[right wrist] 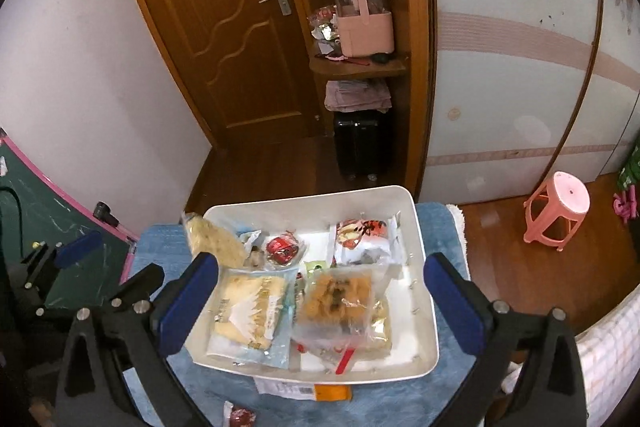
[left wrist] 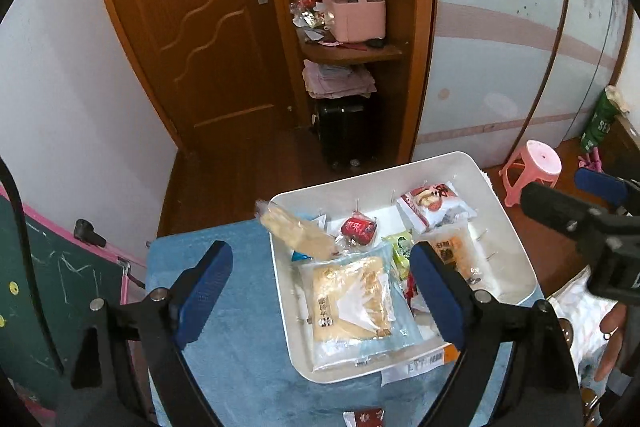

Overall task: Organize snacks
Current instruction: 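Lift both tools out of the bin back over the table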

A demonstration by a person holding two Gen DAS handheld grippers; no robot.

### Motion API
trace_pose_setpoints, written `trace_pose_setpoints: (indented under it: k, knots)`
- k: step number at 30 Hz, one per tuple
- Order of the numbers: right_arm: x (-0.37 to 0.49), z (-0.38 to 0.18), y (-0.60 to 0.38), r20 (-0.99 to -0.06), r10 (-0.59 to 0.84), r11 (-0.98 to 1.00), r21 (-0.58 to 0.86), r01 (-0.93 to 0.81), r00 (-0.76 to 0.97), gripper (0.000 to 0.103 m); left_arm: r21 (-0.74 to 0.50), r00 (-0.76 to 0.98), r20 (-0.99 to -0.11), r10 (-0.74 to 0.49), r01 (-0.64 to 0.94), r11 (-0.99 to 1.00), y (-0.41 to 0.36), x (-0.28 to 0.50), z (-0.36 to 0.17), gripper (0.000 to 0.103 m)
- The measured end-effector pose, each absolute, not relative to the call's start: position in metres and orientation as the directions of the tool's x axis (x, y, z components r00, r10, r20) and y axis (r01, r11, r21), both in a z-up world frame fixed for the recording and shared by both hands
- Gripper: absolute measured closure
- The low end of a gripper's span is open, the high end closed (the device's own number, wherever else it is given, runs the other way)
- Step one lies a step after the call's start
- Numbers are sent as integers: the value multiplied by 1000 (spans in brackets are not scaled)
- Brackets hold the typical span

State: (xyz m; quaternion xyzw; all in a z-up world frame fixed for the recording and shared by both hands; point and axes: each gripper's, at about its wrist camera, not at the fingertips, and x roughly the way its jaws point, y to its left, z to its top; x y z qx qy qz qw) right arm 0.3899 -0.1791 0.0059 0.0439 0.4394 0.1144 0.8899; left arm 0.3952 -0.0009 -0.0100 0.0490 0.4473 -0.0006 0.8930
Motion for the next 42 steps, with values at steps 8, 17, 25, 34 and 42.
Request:
trace_pose_setpoints:
  k: [8, 17, 25, 34, 42]
  knots:
    - [363, 27, -184, -750, 260, 965, 190, -179, 608, 0, 73, 624, -781, 40, 27, 997, 14, 356, 16, 13]
    - [309, 65, -184, -707, 271, 962, 181, -204, 653, 0, 47, 661, -750, 17, 27, 999, 29, 305, 58, 11]
    - [264, 78, -186, -681, 280, 960, 183, -212, 677, 0, 60, 679, -735, -10, 79, 995, 25, 249, 79, 5]
    - [218, 71, -188, -652, 305, 951, 165, -262, 694, 0, 72, 667, -742, -67, 178, 981, 12, 190, 67, 3]
    - [185, 30, -181, -607, 300, 948, 104, -300, 736, 0, 3, 633, -764, -128, 201, 980, 10, 161, 13, 3]
